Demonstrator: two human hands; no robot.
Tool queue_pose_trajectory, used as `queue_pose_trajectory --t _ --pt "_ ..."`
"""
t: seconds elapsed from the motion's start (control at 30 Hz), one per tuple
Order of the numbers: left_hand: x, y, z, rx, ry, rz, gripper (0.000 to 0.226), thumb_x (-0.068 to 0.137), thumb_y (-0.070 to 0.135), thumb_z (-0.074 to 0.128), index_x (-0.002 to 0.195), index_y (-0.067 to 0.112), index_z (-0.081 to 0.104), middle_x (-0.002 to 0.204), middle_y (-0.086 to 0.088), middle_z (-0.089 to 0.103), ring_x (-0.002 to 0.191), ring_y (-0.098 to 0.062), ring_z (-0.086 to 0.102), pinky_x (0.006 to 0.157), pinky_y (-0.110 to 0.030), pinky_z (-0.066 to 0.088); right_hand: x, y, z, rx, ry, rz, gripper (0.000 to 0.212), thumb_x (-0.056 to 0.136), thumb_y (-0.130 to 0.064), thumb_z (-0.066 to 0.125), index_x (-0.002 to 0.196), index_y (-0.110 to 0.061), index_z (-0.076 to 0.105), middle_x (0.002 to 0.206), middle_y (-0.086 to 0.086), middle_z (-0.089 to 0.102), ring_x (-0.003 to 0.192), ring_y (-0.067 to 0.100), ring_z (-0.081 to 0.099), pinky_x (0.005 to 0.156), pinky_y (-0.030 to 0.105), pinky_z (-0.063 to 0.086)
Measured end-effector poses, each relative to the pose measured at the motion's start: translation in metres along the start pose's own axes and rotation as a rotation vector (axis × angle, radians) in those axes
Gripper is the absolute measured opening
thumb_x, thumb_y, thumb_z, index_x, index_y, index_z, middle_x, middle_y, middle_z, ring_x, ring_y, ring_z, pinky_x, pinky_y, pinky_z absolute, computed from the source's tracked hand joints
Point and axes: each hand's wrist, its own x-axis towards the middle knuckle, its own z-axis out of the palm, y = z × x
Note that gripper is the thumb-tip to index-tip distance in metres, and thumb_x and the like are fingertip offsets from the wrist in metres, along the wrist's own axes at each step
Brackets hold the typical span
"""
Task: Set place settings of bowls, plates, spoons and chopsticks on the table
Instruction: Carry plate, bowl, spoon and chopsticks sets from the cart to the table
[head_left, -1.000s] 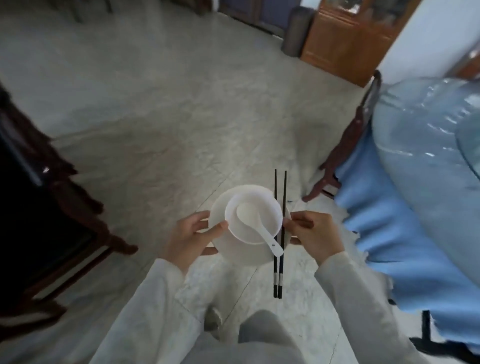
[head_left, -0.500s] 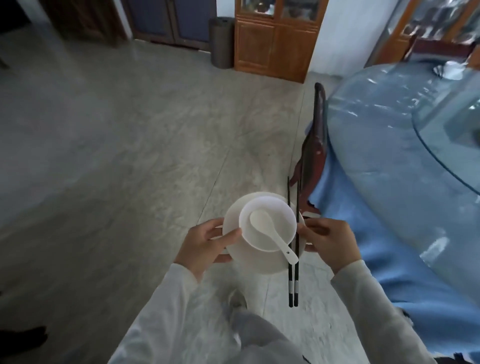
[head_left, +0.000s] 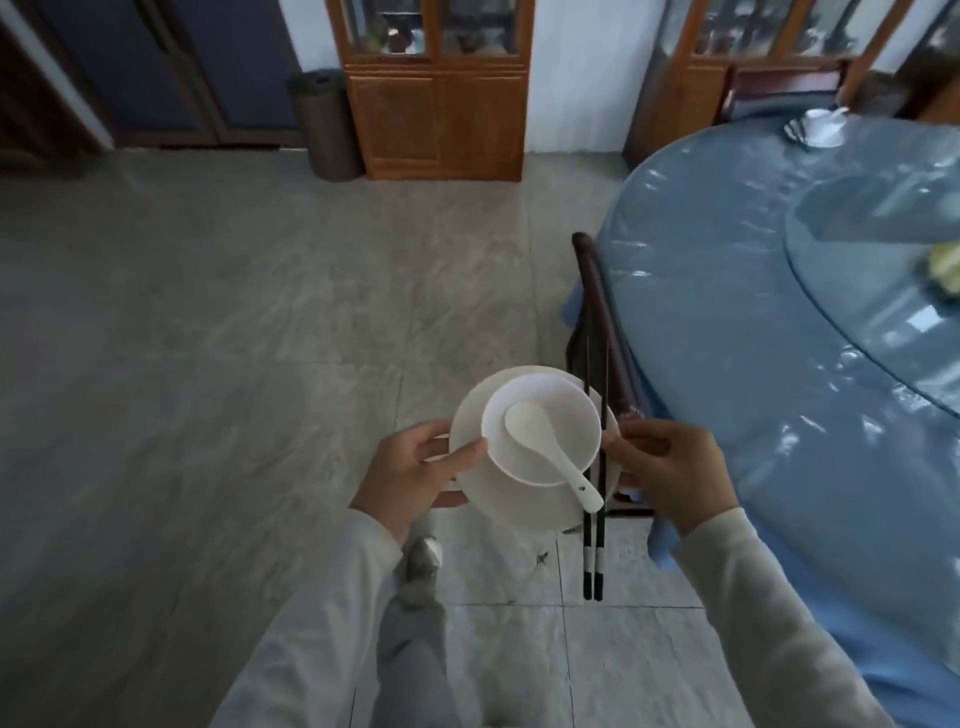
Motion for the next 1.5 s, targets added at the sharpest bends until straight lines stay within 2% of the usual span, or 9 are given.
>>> queue_pose_trajectory --t 0.07,0.33,0.47,0.6,0.93,1.07,1.23,1.4,1.5 --pt "0.051 0.023 -0.004 0.034 -0.078 0.019 0.035 0.079 0.028 0.086 0.111 0.019 0.076 0.106 -0.006 0.079 0.095 -0.027 0.076 0.075 -0.043 0.065 0.033 -0.009 0.009 0.055 0.062 0.016 0.029 0.072 -0.047 0.083 0.087 -0.022 0.083 0.073 0.002 0.080 0.065 0.026 0.079 0.069 0.038 0.064" --pt "0.227 0.108 0.005 0.148 -0.371 -0.009 0.029 0.082 0.028 0.085 0.109 0.022 0.077 0.106 -0.001 0.079 0.095 -0.021 0.077 0.071 -0.036 0.064 0.140 -0.036 0.032 0.116 0.326 0.133 0.007 0.083 -0.025 0.085 0.082 -0.018 0.083 0.066 -0.001 0.078 0.057 0.009 0.070 0.061 0.026 0.060" --pt "0.295 0.137 0.035 0.220 -0.502 -0.031 0.022 0.086 0.027 0.081 0.107 0.023 0.077 0.102 0.000 0.080 0.093 -0.019 0.077 0.071 -0.033 0.064 0.178 -0.037 0.029 0.089 0.475 0.167 0.005 0.081 -0.029 0.084 0.080 -0.024 0.082 0.063 -0.012 0.077 0.052 -0.004 0.065 0.053 0.008 0.050" --pt "0.366 0.156 0.090 0.268 -0.626 -0.053 0.012 0.088 0.023 0.078 0.100 0.024 0.078 0.098 -0.001 0.081 0.083 -0.013 0.077 0.064 -0.029 0.062 0.228 -0.023 0.008 0.097 0.627 0.253 0.004 0.079 -0.032 0.086 0.077 -0.033 0.082 0.072 -0.011 0.080 0.067 0.006 0.072 0.072 0.030 0.059" --pt "0.520 0.174 0.252 0.429 -0.858 -0.120 0.014 0.086 0.024 0.081 0.100 0.026 0.080 0.100 -0.002 0.081 0.090 -0.018 0.078 0.066 -0.033 0.063 0.341 0.033 -0.056 0.270 0.907 0.429 0.013 0.080 -0.026 0.087 0.072 -0.032 0.078 0.075 -0.006 0.081 0.074 0.014 0.078 0.071 0.032 0.065" --pt "0.567 0.181 0.313 0.499 -0.963 -0.151 0.023 0.087 0.021 0.080 0.110 0.020 0.075 0.103 -0.002 0.080 0.091 -0.017 0.078 0.068 -0.034 0.063 0.379 0.049 -0.075 0.339 0.997 0.511 0.007 0.082 -0.026 0.086 0.086 -0.023 0.081 0.077 -0.006 0.081 0.076 0.012 0.078 0.068 0.029 0.065" --pt "0.620 0.167 0.380 0.611 -1.060 -0.183 0.028 0.087 0.022 0.081 0.114 0.020 0.074 0.106 0.000 0.080 0.091 -0.016 0.077 0.068 -0.031 0.062 0.418 0.078 -0.078 0.351 1.104 0.618 0.010 0.085 -0.029 0.083 0.080 -0.035 0.076 0.079 -0.009 0.079 0.080 0.010 0.077 0.069 0.027 0.066" --pt "0.671 0.137 0.423 0.706 -1.146 -0.238 0.033 0.085 0.024 0.083 0.116 0.022 0.074 0.110 0.003 0.079 0.099 -0.020 0.076 0.078 -0.040 0.064 0.455 0.120 -0.069 0.396 1.169 0.765 0.017 0.086 -0.032 0.082 0.098 -0.021 0.079 0.088 -0.005 0.078 0.086 0.015 0.076 0.071 0.026 0.065" --pt "0.698 0.121 0.436 0.757 -1.133 -0.261 0.033 0.083 0.022 0.085 0.114 0.023 0.075 0.109 0.003 0.079 0.098 -0.021 0.076 0.078 -0.042 0.065 0.478 0.137 -0.060 0.414 1.192 0.814 0.005 0.085 -0.030 0.083 0.088 -0.029 0.078 0.084 -0.007 0.078 0.088 0.014 0.074 0.079 0.036 0.066"
